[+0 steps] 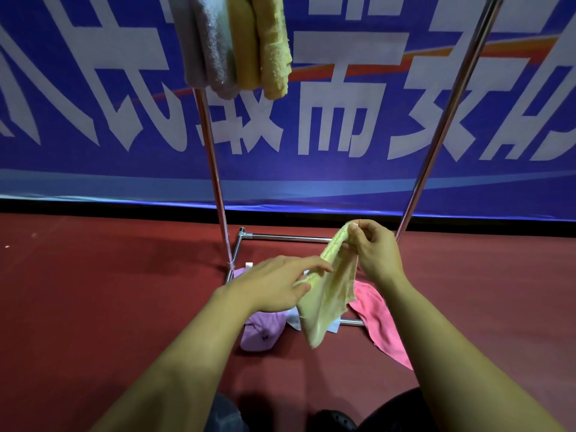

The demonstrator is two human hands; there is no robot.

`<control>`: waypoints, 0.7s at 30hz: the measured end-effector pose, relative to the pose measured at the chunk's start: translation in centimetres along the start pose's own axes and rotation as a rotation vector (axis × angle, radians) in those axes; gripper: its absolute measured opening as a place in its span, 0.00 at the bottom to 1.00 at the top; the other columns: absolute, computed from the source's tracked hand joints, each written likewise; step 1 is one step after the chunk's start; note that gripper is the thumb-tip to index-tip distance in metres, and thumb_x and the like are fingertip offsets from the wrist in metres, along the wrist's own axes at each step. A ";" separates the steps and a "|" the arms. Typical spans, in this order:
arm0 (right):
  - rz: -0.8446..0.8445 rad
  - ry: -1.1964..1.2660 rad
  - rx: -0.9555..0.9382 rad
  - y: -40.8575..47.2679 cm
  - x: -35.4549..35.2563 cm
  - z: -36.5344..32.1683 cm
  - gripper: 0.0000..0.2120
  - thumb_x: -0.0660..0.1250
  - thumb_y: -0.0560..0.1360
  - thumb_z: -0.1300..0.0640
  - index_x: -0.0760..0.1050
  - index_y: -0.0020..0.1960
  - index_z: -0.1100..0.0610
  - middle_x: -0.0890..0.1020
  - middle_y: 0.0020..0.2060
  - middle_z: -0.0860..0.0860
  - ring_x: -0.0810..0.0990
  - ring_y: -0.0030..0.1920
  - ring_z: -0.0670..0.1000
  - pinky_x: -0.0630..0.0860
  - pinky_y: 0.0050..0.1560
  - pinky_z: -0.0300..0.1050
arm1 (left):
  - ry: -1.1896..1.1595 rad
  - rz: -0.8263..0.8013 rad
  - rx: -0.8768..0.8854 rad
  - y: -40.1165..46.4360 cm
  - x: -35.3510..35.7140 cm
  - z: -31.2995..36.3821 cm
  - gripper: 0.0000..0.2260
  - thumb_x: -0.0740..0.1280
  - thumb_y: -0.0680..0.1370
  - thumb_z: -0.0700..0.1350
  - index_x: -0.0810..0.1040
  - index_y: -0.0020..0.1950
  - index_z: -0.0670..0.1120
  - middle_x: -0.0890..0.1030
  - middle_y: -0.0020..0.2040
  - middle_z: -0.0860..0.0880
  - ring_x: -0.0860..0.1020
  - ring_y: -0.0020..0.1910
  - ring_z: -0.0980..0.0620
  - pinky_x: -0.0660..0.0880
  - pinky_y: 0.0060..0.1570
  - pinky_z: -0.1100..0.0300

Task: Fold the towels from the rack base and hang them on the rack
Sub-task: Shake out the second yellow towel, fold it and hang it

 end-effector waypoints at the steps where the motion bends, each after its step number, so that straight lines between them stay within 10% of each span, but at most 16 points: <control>1: -0.007 -0.015 0.003 0.0 0.0 0.1 0.09 0.64 0.84 0.61 0.80 0.47 0.56 0.85 0.40 0.53 0.85 0.39 0.48 0.84 0.46 0.41 | 0.016 -0.025 -0.019 0.1 0.4 0.1 0.24 0.63 0.80 0.48 0.65 0.71 0.70 0.78 0.50 0.58 0.77 0.51 0.49 0.75 0.54 0.51; 10: -0.065 -0.232 -0.083 -0.4 -0.5 0.1 0.07 0.66 0.83 0.58 0.82 0.51 0.56 0.86 0.43 0.49 0.85 0.43 0.47 0.78 0.44 0.33 | -0.178 0.038 -0.224 1.4 1.8 -1.4 0.26 0.67 0.79 0.47 0.66 0.76 0.61 0.77 0.38 0.53 0.76 0.43 0.49 0.74 0.49 0.54; 16: -0.324 -0.160 -0.078 -1.5 1.3 -0.1 0.07 0.68 0.82 0.59 0.81 0.45 0.54 0.83 0.37 0.49 0.81 0.39 0.49 0.82 0.52 0.57 | -0.539 0.192 -0.366 1.6 1.7 -3.4 0.25 0.69 0.79 0.39 0.70 0.75 0.47 0.74 0.34 0.50 0.72 0.32 0.54 0.71 0.33 0.65; 21: -0.479 -0.264 -0.139 -2.3 2.6 -0.3 0.06 0.67 0.82 0.57 0.81 0.48 0.57 0.86 0.44 0.58 0.85 0.43 0.56 0.83 0.53 0.58 | -0.640 0.227 -0.357 1.2 1.3 -3.7 0.22 0.67 0.70 0.46 0.78 0.65 0.48 0.73 0.33 0.46 0.72 0.35 0.48 0.71 0.38 0.47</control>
Point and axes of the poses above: each hand's wrist, its own y-axis towards the middle knuckle, its own x-axis out of the palm, z = x × y, the point moved 2 cm from there along y, towards the middle knuckle
